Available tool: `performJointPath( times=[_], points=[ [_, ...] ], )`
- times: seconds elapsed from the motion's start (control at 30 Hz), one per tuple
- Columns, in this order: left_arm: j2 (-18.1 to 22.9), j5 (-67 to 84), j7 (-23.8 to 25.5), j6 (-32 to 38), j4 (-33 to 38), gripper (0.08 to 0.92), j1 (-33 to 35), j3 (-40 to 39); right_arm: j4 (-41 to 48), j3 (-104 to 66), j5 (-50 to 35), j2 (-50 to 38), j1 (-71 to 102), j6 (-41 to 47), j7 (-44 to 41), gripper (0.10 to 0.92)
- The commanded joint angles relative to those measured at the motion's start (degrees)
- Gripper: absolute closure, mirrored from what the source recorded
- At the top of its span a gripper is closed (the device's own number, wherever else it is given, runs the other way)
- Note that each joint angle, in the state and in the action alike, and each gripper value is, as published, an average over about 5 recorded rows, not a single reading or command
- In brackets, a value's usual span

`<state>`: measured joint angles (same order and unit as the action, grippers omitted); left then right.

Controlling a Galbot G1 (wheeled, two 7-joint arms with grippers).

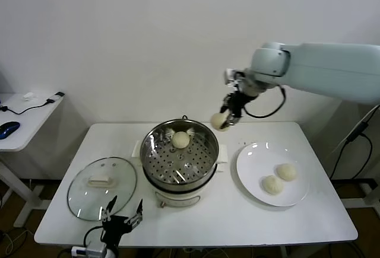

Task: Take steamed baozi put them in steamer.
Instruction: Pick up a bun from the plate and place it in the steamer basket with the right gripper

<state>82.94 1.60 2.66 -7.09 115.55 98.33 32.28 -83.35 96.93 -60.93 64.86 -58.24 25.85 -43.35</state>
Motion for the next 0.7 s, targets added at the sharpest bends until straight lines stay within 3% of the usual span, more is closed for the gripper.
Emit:
performJointPath(
  times=[0.03,0.43,0.7],
  points=[
    [0.0,-0.4,-0.1,0.1,0.8,0.177,0.8,-0.6,-1.5,-4.4,-10.5,15.1,5.2,6.6,10.2,0.465],
    [-0.4,-0.8,-0.1,0.9,1.3,0.177,2.3,-1.5,13.2,-4.9,-0.1,22.3,19.1,7.6,11.9,0.465],
    [-0.6,-0.7,-0.1,0.7,1.3,0.177,2.1,-1.7,16.2,-5.3,1.5,23.4,22.0,7.6,11.8,0.465]
  ],
)
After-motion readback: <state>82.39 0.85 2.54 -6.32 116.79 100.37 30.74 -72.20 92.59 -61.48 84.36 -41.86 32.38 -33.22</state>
